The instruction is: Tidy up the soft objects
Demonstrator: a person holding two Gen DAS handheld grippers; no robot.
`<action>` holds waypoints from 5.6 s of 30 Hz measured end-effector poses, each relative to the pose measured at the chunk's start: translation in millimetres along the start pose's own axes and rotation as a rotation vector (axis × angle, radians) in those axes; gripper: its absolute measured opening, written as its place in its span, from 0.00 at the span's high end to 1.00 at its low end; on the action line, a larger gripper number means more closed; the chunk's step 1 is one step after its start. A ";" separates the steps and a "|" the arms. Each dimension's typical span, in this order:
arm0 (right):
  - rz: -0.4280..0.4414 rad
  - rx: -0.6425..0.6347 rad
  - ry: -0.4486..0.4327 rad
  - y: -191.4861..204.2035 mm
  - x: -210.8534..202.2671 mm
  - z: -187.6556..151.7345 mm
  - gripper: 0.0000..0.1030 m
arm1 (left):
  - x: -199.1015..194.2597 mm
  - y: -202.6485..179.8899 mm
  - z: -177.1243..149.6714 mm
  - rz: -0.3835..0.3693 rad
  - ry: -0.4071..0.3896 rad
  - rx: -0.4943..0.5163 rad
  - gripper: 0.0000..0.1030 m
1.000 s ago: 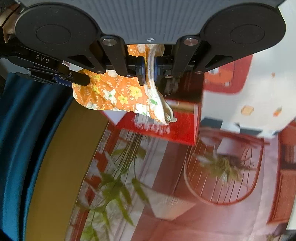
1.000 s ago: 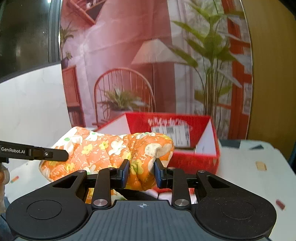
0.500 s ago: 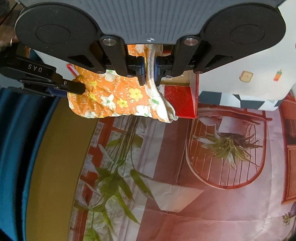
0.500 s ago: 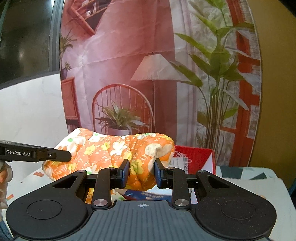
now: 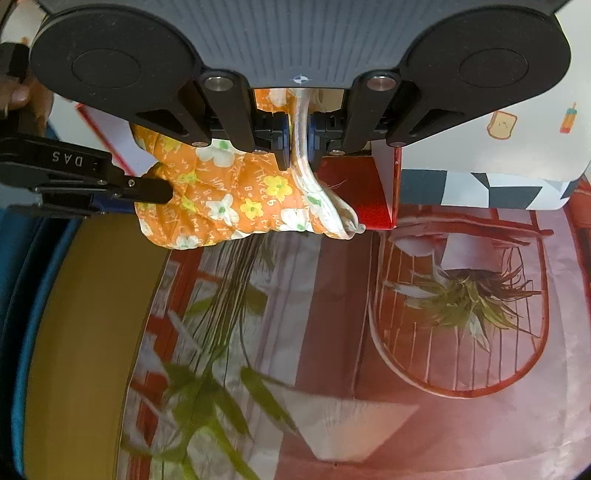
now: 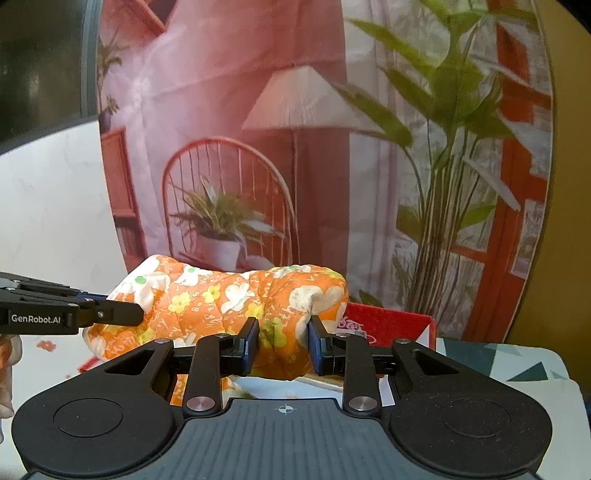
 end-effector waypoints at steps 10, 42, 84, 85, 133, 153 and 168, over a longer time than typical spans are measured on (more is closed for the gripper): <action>-0.051 0.023 0.100 -13.4 45.9 -10.4 0.75 | 46.9 8.3 -4.4 0.015 0.100 -0.009 0.90; -0.194 0.091 0.294 5.0 89.4 -36.4 0.75 | 44.1 15.9 -11.1 0.032 0.084 -0.015 0.54; -0.079 0.143 0.043 44.4 -86.4 -96.5 0.00 | -101.6 -2.0 -116.5 0.148 0.020 -0.013 0.00; -0.081 0.139 0.043 46.5 -88.6 -101.6 0.00 | -103.8 -1.3 -122.7 0.144 0.028 -0.023 0.00; 0.129 0.017 0.271 126.1 -94.0 -217.1 0.32 | -62.8 -13.3 -220.5 -0.178 0.228 -0.355 0.55; 0.212 0.050 0.302 127.0 -90.8 -223.5 0.48 | -57.8 -26.8 -230.3 -0.255 0.207 -0.371 0.57; 0.271 -0.030 0.165 137.6 -113.2 -183.0 0.58 | -89.9 -30.8 -170.4 -0.246 0.036 -0.271 0.57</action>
Point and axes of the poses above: each gripper's, at about its wrist camera, not at the fingertips, and x roughly the way its jaws point, y to its left, z to its top, the point moved 2 cm from there along x, roughly the way its jaws point, and after that the axes turned 6 degrees about x, right-handed, at the moved point
